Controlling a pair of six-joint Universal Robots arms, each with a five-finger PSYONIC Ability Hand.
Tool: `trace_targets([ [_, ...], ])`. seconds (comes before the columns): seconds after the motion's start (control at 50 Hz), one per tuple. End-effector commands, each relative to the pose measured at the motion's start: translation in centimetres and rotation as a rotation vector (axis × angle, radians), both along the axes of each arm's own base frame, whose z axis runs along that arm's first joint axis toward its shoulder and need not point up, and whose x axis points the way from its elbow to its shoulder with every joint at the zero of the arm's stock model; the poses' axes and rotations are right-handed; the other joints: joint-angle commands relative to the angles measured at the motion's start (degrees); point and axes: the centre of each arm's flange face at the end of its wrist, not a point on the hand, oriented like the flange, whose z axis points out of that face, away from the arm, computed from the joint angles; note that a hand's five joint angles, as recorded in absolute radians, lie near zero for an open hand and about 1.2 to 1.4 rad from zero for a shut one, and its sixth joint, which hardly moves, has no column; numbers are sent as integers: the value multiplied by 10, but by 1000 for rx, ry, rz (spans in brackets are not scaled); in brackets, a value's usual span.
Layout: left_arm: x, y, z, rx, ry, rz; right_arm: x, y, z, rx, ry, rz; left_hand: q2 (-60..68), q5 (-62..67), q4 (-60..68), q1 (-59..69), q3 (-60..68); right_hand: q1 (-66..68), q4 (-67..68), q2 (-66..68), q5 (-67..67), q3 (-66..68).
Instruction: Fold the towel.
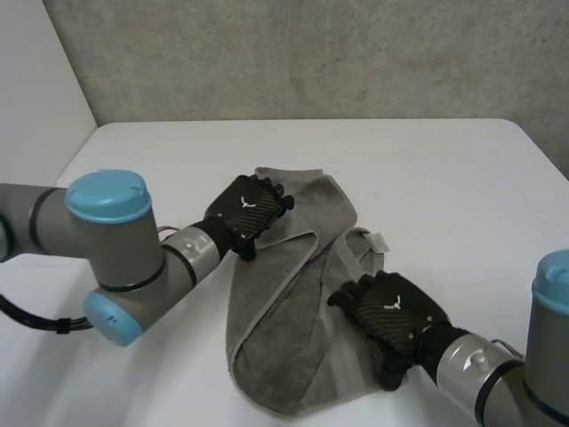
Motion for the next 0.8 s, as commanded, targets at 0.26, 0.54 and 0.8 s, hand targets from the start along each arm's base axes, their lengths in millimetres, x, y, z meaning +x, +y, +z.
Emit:
trace_targets([
  [0.26, -43, -48, -43, -15, -10, 7, -5, 10, -17, -8, 17, 3, 185, 185, 185, 186, 185, -18, -34, -30, -32, -24],
  [0.54, -38, -66, -23, -51, -25, 159, -6, 3, -21, -16, 35, -34, 577, 577, 577, 578, 577, -9, -25, -21, -23, -15],
  [0.8, 29, -62, 31, -45, -78, 438, 13, 7, -26, 1, -28, -13, 577, 577, 577, 578, 577, -18, -34, -30, -32, -24],
])
